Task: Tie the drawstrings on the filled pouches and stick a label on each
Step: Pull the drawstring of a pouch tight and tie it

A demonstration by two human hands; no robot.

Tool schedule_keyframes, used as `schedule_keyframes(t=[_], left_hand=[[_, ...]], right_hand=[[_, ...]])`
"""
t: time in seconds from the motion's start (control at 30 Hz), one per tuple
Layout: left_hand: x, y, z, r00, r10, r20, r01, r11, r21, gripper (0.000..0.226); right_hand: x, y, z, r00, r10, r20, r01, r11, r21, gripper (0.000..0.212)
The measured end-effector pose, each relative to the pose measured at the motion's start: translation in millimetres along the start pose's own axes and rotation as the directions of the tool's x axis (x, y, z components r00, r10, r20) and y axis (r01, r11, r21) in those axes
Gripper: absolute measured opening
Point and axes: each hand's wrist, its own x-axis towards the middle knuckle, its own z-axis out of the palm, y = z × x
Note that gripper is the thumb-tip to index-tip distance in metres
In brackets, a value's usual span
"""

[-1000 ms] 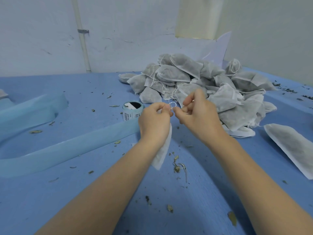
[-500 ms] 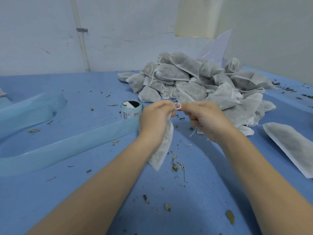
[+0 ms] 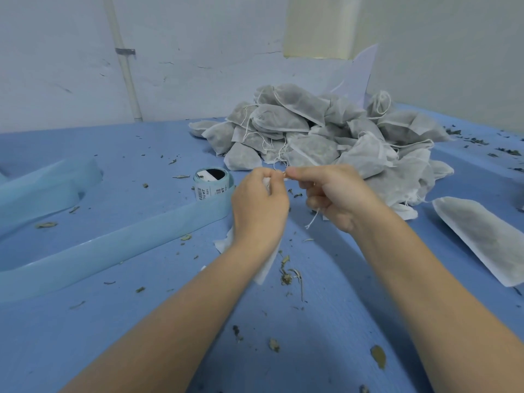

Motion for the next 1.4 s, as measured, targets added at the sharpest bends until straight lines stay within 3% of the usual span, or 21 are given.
schedule_keyframes(t=[0.1,0.2,0.33,0.43,0.5,0.6,0.77,0.83,0.97,1.07,1.23,1.4], left_hand=[[1,1,0,0.998,-0.051,0.042,0.052,0.998,-0.020,0.017],[4,2,0,0.991,-0.105,0.084,0.113,0.990,-0.090,0.023],[4,4,-1,0.985,-0.134,0.109,0.150,0.976,-0.158,0.027],[3,5,-1,0.993,-0.070,0.099,0.083,0.987,-0.137,0.015],[0,5,-3,0.996,0.080,0.026,-0.077,0.991,-0.111,0.011],[-5,6,-4,0.961,0.273,-0.040,-0.273,0.962,-0.002,0.026],[-7,6,-4,0.982,0.163,-0.100,-0.178,0.969,-0.169,0.009],[-4,6,-6,0.983,0.142,-0.115,-0.159,0.974,-0.162,0.005],[1,2,-10,0.962,0.231,-0.144,-0.218,0.971,0.101,0.008],[2,1,-9,0.939,0.320,-0.127,-0.282,0.926,0.250,0.012],[6,4,-8,0.990,0.130,-0.062,-0.123,0.987,0.104,0.008],[10,18,-11,0.999,0.002,0.047,-0.004,0.999,0.049,0.012]], right_hand=[[0,-3,1,0.993,0.103,0.057,-0.106,0.992,0.067,0.016],[0,-2,1,0.951,0.230,0.205,-0.274,0.935,0.224,0.025],[-1,1,4,0.875,0.289,0.388,-0.445,0.796,0.411,0.006],[-1,3,5,0.862,0.297,0.410,-0.478,0.745,0.466,0.007],[0,3,5,0.872,0.293,0.392,-0.465,0.747,0.475,0.009],[-1,1,5,0.895,0.278,0.350,-0.425,0.769,0.478,0.008],[-3,-3,4,0.940,0.225,0.258,-0.322,0.838,0.442,0.010],[-3,-3,4,0.962,0.196,0.192,-0.257,0.887,0.383,0.013],[-3,0,8,0.999,0.038,-0.018,-0.035,0.989,0.142,0.012],[-7,1,6,0.993,-0.112,-0.047,0.111,0.994,-0.012,0.018],[-11,4,9,0.933,-0.360,-0.008,0.348,0.907,-0.238,0.013],[-12,11,26,0.911,-0.413,-0.024,0.401,0.896,-0.188,0.015]])
